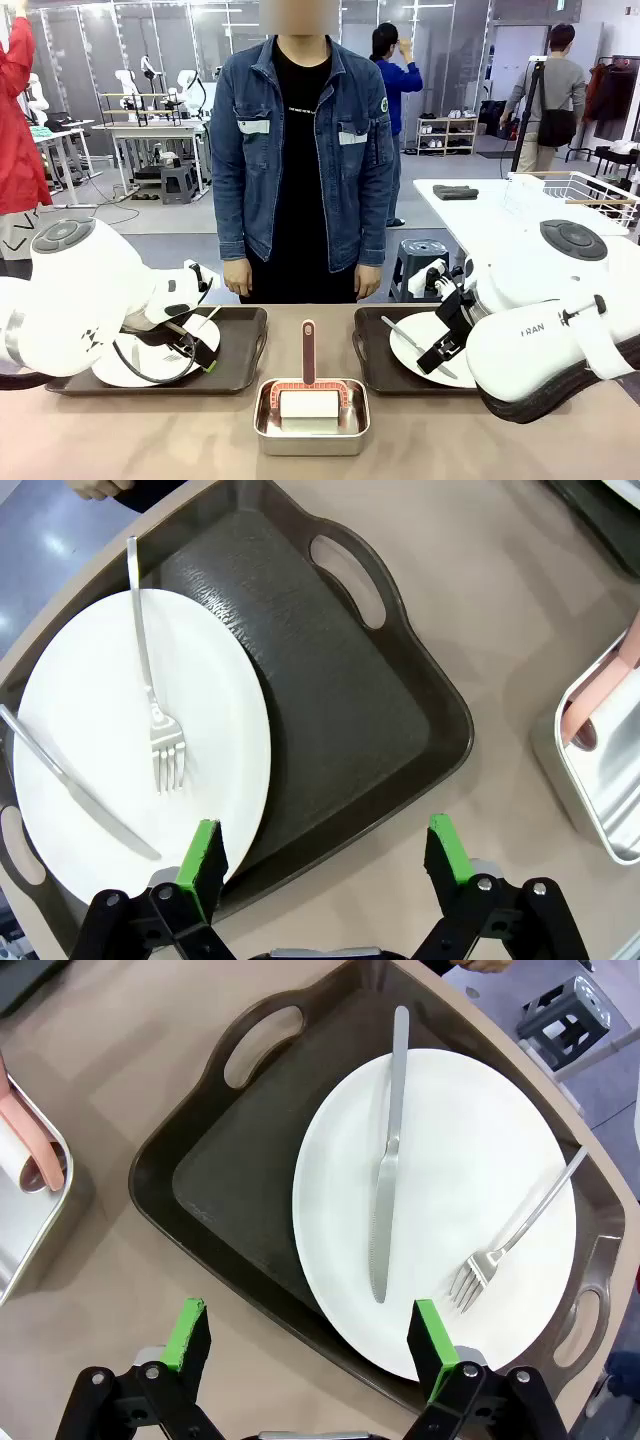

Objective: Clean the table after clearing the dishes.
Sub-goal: When the left (or right) Handle tray is removed, use the left hand (or right hand) to clean the left (or right) side of the table with the Lint Roller.

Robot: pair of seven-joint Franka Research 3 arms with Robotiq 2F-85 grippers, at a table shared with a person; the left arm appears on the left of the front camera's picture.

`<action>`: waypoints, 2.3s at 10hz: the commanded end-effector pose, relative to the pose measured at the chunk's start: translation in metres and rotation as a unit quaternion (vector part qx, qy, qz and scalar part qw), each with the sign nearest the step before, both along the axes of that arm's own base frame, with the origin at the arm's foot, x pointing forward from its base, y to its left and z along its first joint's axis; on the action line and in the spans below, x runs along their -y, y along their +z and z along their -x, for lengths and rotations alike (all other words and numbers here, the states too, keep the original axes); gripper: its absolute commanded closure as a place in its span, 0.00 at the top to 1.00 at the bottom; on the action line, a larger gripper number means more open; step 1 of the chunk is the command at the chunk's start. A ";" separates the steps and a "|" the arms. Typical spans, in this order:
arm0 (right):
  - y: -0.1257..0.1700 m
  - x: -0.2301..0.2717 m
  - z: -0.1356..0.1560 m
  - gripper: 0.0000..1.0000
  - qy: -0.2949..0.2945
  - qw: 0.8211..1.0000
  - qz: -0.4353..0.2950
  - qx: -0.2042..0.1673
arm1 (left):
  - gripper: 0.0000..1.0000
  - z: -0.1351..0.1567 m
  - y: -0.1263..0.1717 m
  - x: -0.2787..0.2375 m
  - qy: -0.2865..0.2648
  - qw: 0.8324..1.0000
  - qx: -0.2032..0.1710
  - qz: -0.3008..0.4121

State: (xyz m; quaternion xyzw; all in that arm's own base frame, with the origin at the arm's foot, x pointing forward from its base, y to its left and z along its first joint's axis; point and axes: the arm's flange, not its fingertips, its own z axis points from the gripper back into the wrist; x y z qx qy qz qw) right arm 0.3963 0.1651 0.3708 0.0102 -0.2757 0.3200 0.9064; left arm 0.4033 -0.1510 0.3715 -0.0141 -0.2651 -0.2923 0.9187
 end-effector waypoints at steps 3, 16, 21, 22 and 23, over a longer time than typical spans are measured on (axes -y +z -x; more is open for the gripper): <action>0.000 0.000 0.000 1.00 0.000 1.000 0.000 0.000 | 1.00 0.000 0.000 0.000 0.000 1.000 0.000 0.000; 0.097 0.066 -0.065 1.00 0.036 0.966 -0.207 -0.152 | 1.00 -0.023 0.115 -0.075 -0.097 0.973 -0.125 0.166; 0.108 0.210 -0.034 1.00 0.015 0.885 -0.396 -0.244 | 1.00 0.015 0.134 -0.259 -0.020 0.838 -0.167 0.519; 0.106 0.269 -0.008 1.00 -0.008 0.875 -0.423 -0.235 | 1.00 0.049 0.122 -0.320 -0.005 0.817 -0.174 0.550; 0.100 0.321 0.018 1.00 -0.036 0.863 -0.454 -0.218 | 1.00 0.082 0.110 -0.368 0.018 0.819 -0.165 0.548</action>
